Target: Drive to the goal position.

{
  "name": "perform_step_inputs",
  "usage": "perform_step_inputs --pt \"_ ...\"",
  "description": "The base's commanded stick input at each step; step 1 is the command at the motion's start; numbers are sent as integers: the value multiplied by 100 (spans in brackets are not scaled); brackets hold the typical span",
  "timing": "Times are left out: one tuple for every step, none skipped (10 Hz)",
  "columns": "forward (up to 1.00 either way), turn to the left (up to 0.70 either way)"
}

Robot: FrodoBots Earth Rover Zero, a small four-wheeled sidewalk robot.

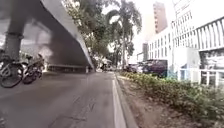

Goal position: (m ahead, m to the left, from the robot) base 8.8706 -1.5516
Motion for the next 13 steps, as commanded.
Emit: perform_step_inputs --pt "45 0" --pt "45 0" --pt "45 0" --pt "45 0" --pt "45 0" --pt "45 0" --pt "45 0" --pt "45 0" --pt "45 0" --pt "45 0" --pt "45 0" --pt "45 0" --pt "45 0"
